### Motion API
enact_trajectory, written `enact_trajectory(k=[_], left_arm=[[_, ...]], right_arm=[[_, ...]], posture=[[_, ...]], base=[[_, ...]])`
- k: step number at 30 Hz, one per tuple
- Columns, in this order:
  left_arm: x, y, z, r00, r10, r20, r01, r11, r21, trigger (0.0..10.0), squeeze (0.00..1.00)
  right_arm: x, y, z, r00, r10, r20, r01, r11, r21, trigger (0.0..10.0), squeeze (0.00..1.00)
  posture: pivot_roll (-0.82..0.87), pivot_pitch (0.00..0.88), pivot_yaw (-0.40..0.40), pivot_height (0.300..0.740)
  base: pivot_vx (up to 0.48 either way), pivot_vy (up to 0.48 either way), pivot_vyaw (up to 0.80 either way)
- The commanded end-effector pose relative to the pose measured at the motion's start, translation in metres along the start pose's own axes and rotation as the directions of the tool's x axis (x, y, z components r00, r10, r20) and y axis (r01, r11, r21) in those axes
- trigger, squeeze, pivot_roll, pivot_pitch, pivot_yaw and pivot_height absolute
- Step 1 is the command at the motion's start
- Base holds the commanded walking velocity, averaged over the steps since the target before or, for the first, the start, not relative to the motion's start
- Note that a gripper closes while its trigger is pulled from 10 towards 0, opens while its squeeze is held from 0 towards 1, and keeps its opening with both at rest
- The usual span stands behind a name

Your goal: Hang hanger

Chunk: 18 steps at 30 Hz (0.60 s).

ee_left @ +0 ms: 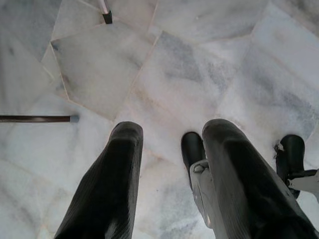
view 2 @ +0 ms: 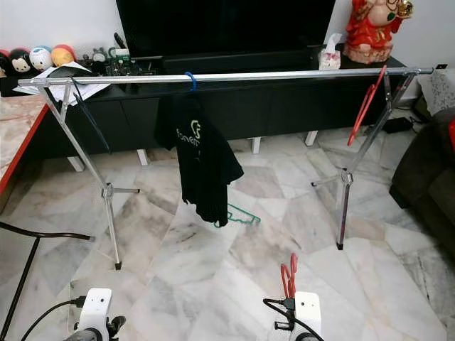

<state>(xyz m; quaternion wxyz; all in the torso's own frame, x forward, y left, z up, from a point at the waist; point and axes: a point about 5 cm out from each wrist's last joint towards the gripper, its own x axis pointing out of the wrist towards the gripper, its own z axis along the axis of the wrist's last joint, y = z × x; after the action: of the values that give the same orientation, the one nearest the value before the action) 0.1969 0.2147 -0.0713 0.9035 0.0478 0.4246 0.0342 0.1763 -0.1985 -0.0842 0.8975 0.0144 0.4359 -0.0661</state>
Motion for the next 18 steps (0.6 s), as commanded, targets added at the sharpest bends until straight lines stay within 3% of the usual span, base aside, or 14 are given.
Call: enact_trajectory(k=[1, 18], left_arm=[[-0.0022, 0.0004, -0.0115, 0.999, 0.008, -0.038, -0.008, 1.0, 0.001, 10.0, 0.0], [-0.0034, 0.0003, -0.0166, 0.999, 0.005, -0.053, -0.005, 1.0, 0.005, 10.0, 0.0]], right_arm=[[-0.0003, -0.0007, -0.0008, 1.0, -0.006, 0.0, 0.006, 1.0, 0.006, 10.0, 0.0], [-0.0006, -0.0005, -0.0016, 1.0, -0.002, 0.001, 0.002, 1.0, 0.005, 10.0, 0.0]], posture=[[0.01, 0.059, -0.017, 0.74], [0.01, 0.047, -0.017, 0.74]], base=[[-0.307, 0.0, 0.0], [-0.341, 0.0, 0.0]])
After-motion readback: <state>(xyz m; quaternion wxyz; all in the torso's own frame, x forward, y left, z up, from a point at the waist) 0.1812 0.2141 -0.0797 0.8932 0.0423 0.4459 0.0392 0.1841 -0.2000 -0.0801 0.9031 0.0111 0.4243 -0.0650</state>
